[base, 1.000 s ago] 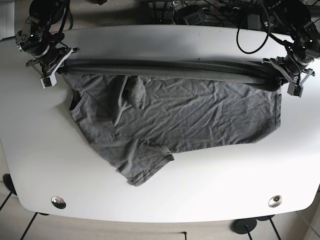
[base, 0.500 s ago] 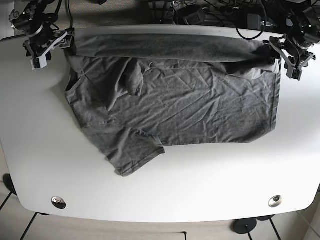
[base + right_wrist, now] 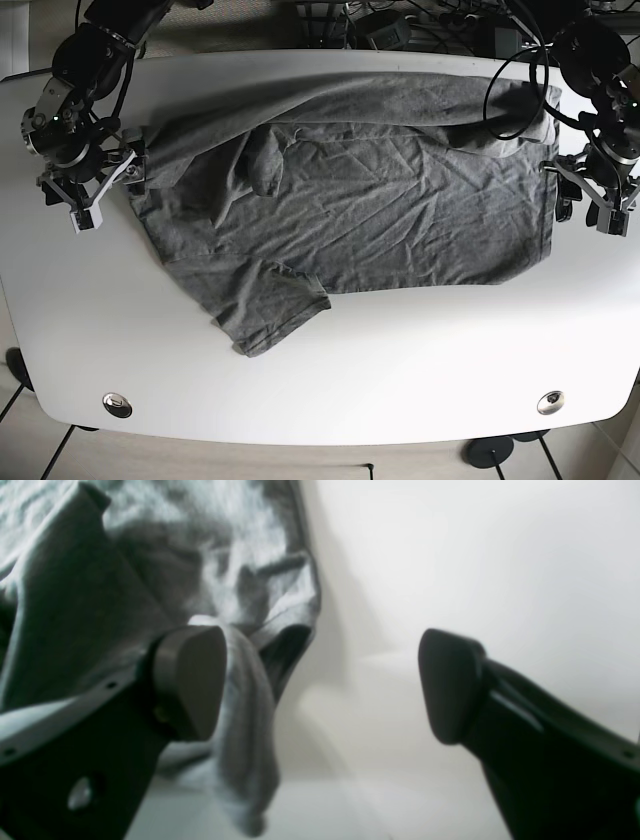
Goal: Fold the T-shirt properly
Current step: 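Release and regrasp the shirt edge with both grippers, then lift the shirt edge with both grippers and pull it taut, then lay the shirt flat and release it with both grippers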
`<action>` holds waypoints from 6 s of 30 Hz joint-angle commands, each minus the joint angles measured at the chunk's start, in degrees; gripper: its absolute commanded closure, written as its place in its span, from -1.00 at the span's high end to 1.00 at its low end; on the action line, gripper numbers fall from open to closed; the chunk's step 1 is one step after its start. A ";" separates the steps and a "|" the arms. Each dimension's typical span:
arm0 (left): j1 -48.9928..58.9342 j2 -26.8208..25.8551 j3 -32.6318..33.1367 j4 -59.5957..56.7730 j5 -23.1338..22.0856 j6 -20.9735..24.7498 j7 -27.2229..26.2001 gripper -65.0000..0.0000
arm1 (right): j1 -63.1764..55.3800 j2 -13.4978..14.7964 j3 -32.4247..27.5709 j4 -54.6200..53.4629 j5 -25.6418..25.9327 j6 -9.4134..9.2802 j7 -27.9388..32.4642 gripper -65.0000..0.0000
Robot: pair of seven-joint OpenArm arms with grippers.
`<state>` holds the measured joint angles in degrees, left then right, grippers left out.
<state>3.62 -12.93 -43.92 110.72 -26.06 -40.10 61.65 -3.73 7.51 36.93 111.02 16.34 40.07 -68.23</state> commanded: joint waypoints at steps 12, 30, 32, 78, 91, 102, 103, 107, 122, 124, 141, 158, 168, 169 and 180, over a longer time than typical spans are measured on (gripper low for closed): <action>-0.41 -1.01 -0.17 -1.49 -0.44 0.10 -0.77 -0.14 | 10.36 2.65 -3.30 -11.46 2.08 -0.07 4.18 0.75; -4.80 -1.09 -0.52 -5.62 9.49 0.10 -1.03 -0.11 | 10.28 1.77 -7.61 -32.47 -4.07 -0.07 18.86 0.35; -6.39 -1.01 -0.52 -5.79 10.28 0.10 -1.03 0.00 | 10.36 1.77 -7.61 -32.56 -4.51 -0.07 20.97 -0.05; -17.02 -2.68 8.62 -32.25 10.46 0.23 -1.47 -1.00 | 6.50 1.68 -7.61 -19.73 -3.99 -0.07 21.50 -0.94; -40.23 -2.76 21.64 -26.36 11.08 0.76 3.01 -1.00 | 29.97 9.77 -10.95 -19.64 -4.51 -0.07 14.91 -0.94; -77.07 -7.69 27.79 -49.66 10.81 3.48 -0.94 -1.00 | 72.87 14.60 -23.17 -41.79 -4.51 -0.07 14.20 -0.94; -78.30 -7.86 28.76 -49.66 10.72 3.48 -1.03 -1.00 | 74.72 14.51 -23.70 -42.14 -4.51 -0.07 14.20 -0.94; -78.03 -8.04 29.20 -49.49 10.46 3.04 -0.86 -1.00 | 75.59 14.34 -23.70 -40.65 -3.99 -0.07 11.92 -0.94; -19.22 -8.30 15.31 -15.82 9.93 0.10 -1.03 -1.00 | 9.05 4.93 -4.18 -4.69 0.59 -0.07 8.75 -0.94; -13.68 -6.28 12.05 -13.00 9.93 0.10 -1.03 -1.00 | 3.86 4.58 -2.86 -4.08 2.69 -0.07 8.75 -0.94; 1.35 -0.92 4.76 -8.17 10.55 0.10 -1.03 -1.00 | -15.31 3.88 2.24 -3.29 7.44 -0.07 9.02 -0.94; -5.68 -9.71 7.83 -25.93 9.93 0.10 -1.12 0.26 | -16.27 4.14 2.24 -3.29 7.44 -0.07 9.02 -0.94; -3.40 -12.52 -1.31 -23.11 -0.62 0.10 -1.12 0.26 | -16.36 2.65 6.28 -3.20 7.97 -0.07 8.84 -0.80; -2.34 -12.35 -1.05 -22.58 -0.70 0.10 -1.12 0.25 | -16.36 2.65 6.63 -3.20 7.97 -0.07 8.84 -0.63; 3.11 2.33 11.70 -5.62 9.93 0.10 -1.21 0.24 | -16.27 -1.22 20.52 -1.62 14.65 -0.07 8.58 0.82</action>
<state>7.31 -9.76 -31.57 103.81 -15.16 -39.94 61.58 -19.97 5.41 57.08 108.47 30.06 39.94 -60.58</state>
